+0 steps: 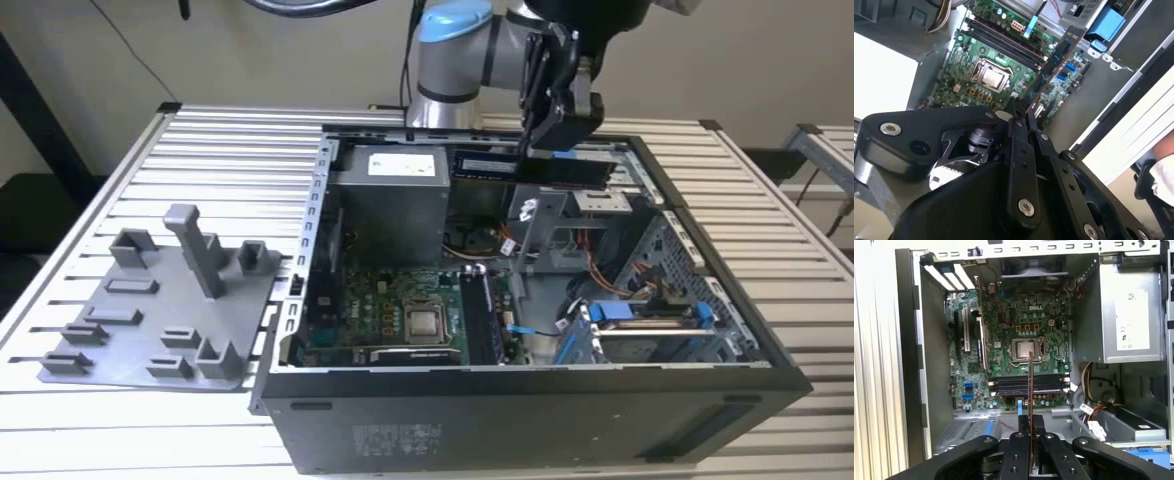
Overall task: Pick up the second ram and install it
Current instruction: 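Pick up the second ram and move it above second insertion slot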
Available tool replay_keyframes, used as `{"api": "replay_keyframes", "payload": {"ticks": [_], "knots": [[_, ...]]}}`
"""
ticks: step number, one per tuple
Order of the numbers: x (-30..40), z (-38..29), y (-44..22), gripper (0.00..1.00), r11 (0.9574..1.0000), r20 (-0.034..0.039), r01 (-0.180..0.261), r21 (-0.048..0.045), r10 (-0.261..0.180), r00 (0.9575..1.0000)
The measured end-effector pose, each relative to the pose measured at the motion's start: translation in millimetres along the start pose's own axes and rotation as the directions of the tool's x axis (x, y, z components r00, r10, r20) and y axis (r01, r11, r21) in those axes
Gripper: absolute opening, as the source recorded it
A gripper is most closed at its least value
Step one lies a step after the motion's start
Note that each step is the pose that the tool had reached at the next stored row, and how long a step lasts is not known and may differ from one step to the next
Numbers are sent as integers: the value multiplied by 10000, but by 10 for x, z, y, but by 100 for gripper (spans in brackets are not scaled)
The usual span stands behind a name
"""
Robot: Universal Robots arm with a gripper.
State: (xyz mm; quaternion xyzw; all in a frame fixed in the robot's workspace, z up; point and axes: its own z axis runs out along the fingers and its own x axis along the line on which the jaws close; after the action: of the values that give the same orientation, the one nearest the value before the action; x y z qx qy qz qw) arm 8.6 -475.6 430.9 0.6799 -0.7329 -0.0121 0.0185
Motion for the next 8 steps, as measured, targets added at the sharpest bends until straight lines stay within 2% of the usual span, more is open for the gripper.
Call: {"api": "replay_keyframes", "payload": {"ticks": [8], "knots": [[-19,-1,-3,14,10000,-1,1,0,-1,10000]]}}
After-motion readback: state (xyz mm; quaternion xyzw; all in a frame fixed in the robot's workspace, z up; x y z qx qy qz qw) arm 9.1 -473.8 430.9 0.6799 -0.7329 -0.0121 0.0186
